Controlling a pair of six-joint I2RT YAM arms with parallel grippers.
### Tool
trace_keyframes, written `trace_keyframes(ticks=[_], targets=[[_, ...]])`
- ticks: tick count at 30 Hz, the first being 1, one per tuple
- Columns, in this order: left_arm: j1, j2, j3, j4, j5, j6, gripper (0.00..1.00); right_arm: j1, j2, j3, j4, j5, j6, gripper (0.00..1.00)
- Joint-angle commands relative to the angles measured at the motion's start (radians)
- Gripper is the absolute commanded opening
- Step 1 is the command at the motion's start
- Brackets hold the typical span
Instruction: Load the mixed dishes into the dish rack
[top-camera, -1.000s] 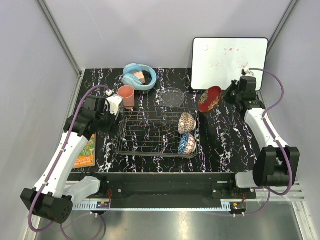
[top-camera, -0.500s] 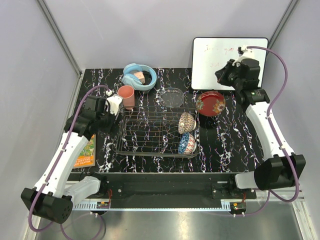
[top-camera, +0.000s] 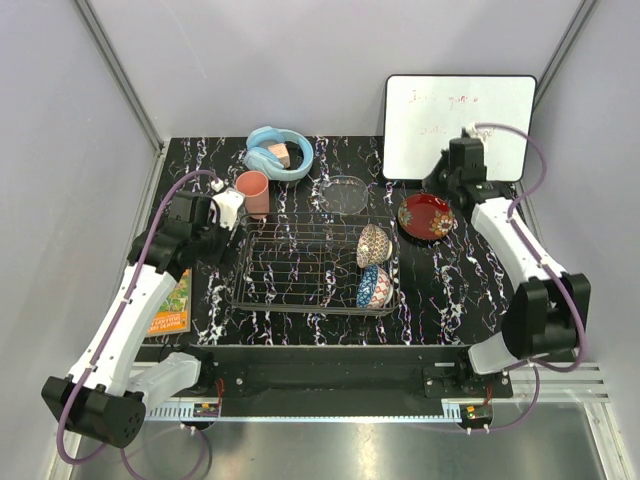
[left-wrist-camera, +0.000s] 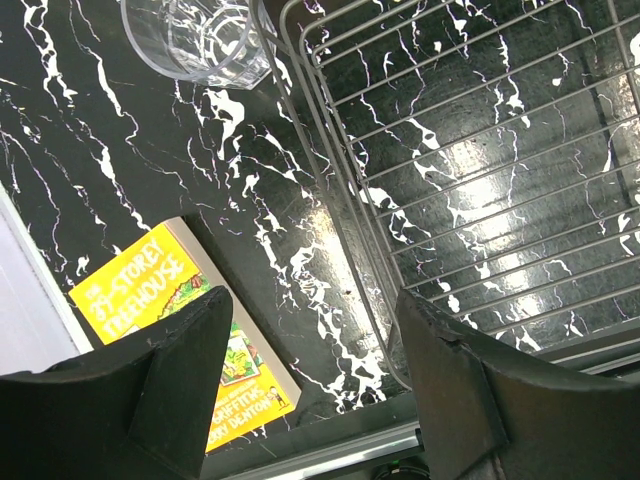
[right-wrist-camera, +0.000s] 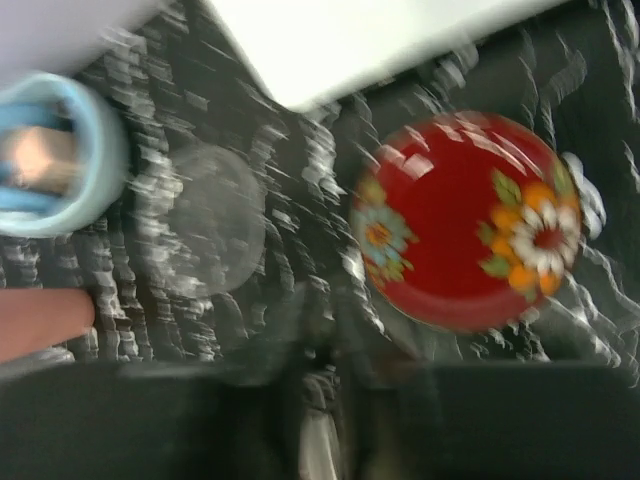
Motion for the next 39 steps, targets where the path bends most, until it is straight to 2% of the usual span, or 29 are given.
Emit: trace_keyframes(ticks=[1,4,5,10,15,24,29,34,39], targets=[[0.005,-0.030,0.002,0.037,-0.025,0.021,0.70,-0.114,0.062,-0.132,0.026,-0.065,0.198,0.40],[0.005,-0.034,0.004,0.035,-0.033,0.027,0.70,-0.160,0.095,-0.207,0.101,-0.197,0.260,0.57],[0.005,-0.035,0.002,0.034,-0.034,0.029,0.70,-0.210,0.107,-0.250,0.142,-0.214,0.274,0.58],[0.005,-0.030,-0.001,0.035,-0.031,0.032,0.71,-0.229,0.104,-0.328,0.183,-0.198,0.313,0.63],[0.005,-0.024,0.005,0.035,-0.028,0.033,0.70,-0.244,0.109,-0.405,0.255,-0.187,0.382,0.63],[0.005,-0.032,0.005,0.034,-0.044,0.048,0.71,-0.244,0.067,-0.608,0.492,-0.092,0.534,0.63],[0.005,-0.026,0.013,0.032,-0.037,0.039,0.71,-0.246,0.075,-0.701,0.650,-0.049,0.628,0.58],[0.005,-0.024,0.010,0.031,-0.040,0.041,0.71,-0.244,0.130,-0.798,0.865,-0.041,0.713,0.56],[0.005,-0.029,0.008,0.031,-0.045,0.044,0.71,-0.244,0.210,-0.815,0.994,-0.069,0.755,0.53]])
